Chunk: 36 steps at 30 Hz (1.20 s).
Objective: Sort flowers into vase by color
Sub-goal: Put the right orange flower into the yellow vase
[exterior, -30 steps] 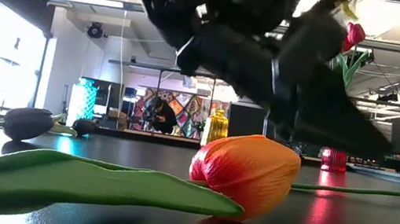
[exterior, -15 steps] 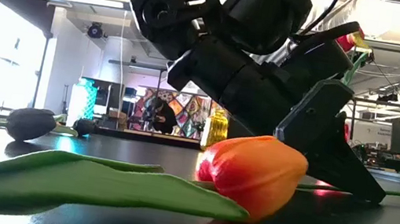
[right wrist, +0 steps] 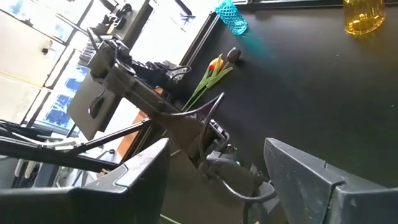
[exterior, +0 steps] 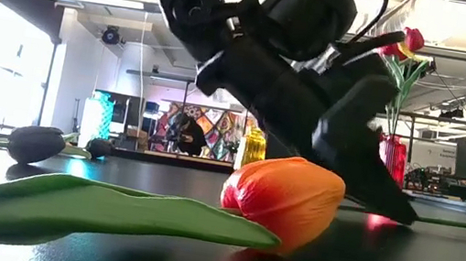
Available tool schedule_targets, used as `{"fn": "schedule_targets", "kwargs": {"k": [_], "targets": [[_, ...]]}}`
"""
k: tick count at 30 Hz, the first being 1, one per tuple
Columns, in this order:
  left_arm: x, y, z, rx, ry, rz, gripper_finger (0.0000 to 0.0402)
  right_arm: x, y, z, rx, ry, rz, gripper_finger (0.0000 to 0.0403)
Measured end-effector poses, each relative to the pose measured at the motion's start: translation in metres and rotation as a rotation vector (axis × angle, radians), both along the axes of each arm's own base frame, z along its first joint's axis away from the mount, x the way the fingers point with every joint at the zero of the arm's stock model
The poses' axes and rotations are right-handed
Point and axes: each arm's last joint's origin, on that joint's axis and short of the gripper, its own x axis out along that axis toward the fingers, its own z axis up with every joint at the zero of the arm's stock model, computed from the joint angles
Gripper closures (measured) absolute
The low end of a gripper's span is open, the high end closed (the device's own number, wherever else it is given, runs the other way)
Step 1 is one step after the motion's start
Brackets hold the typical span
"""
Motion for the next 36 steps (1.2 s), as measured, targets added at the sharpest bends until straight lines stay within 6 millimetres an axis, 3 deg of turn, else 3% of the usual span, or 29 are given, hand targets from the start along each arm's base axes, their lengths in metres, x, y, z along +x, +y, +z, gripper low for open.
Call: {"fn": "schedule_targets", "kwargs": {"k": [6, 11, 15, 17, 22, 30, 36], "targets": [[-0.001, 0.027, 0.052, -0.063, -0.061, 0.087, 0.04, -0.002, 0.002, 0.002, -0.003, -0.007, 0.009, 0.0155], [-0.016, 0.05, 0.091, -0.085, -0.1, 0.149, 0.0401, -0.004, 0.001, 0.018, -0.056, -0.06, 0.027, 0.0155], [-0.045, 0.072, 0.131, -0.036, -0.139, 0.195, 0.0401, -0.01, -0.001, 0.035, -0.149, -0.111, 0.003, 0.0155], [-0.063, 0.084, 0.141, -0.016, -0.142, 0.233, 0.0401, -0.013, -0.002, 0.041, -0.214, -0.128, -0.028, 0.0155], [-0.106, 0.114, 0.173, -0.015, -0.243, 0.367, 0.0401, -0.014, -0.004, 0.042, -0.293, -0.15, -0.132, 0.0155], [-0.154, 0.138, 0.215, -0.107, -0.57, 0.551, 0.0401, 0.021, -0.013, 0.027, -0.279, -0.156, -0.186, 0.0155], [-0.164, 0.14, 0.234, -0.036, -0.695, 0.482, 0.0401, 0.053, -0.05, 0.016, -0.27, -0.096, -0.259, 0.0155]]}}
